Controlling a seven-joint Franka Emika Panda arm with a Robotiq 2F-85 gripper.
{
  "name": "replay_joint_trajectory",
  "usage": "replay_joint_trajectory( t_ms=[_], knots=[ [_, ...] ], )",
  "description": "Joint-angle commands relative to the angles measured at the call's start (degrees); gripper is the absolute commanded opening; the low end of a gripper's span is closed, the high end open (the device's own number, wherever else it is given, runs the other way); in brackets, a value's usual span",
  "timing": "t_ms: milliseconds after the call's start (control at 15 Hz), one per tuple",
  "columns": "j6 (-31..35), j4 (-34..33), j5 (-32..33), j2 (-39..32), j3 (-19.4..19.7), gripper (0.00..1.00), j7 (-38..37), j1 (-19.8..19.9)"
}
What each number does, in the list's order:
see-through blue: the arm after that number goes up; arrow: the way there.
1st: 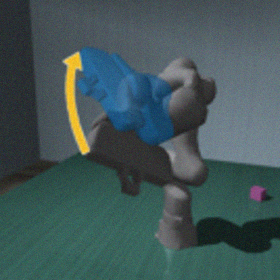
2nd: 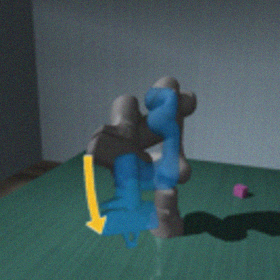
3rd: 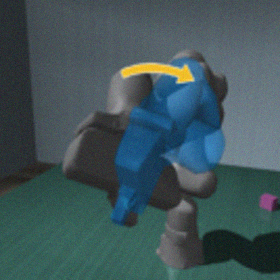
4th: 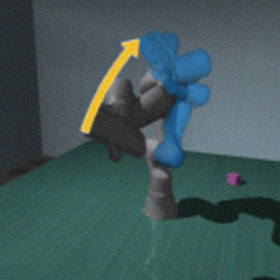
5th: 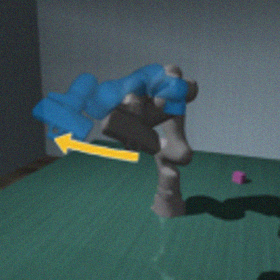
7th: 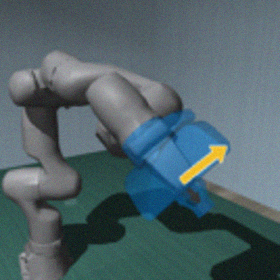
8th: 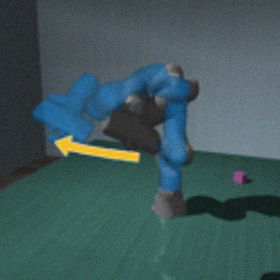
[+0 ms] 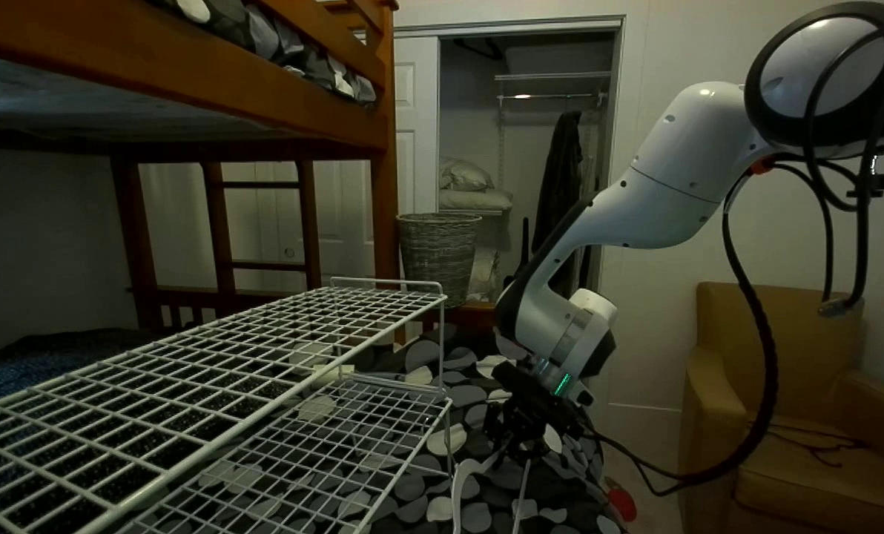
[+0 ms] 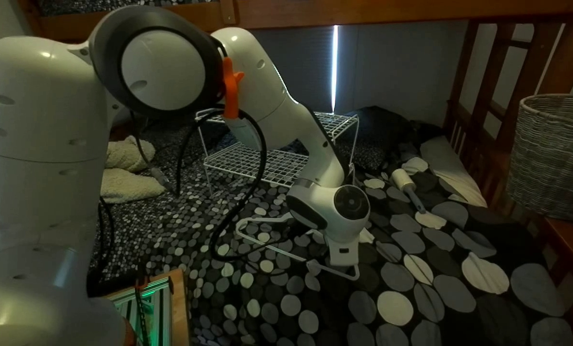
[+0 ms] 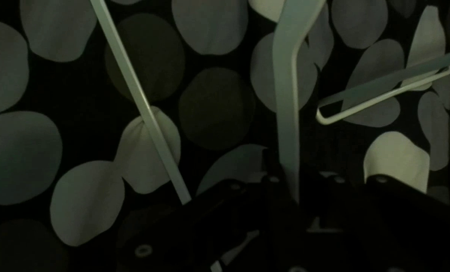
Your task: Hang the clothes hanger on the top shelf of the rack
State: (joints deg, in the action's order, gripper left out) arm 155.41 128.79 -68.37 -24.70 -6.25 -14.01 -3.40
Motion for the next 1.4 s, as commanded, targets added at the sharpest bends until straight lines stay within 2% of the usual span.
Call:
replay_joint_trajectory(
  t_ms=[0, 333, 733, 1133, 1333],
  knots=[
    [-0.9, -0.9, -3.6, -0.3, -0.5, 0.02, -1.5, 1.1],
    [-2.1, -1.0, -8.2, 0.2, -0.8, 0.02, -0.5, 2.1],
    [-2.7, -0.6, -10.1, 1.5, -0.6, 0.02, 0.4, 2.9],
    [-6.6, -0.5, -8.9, 2.8, 1.5, 0.02, 3.0, 1.9],
    [-8.6, 0.6, -5.9, 4.8, 2.7, 0.02, 5.0, 1.9]
  ],
)
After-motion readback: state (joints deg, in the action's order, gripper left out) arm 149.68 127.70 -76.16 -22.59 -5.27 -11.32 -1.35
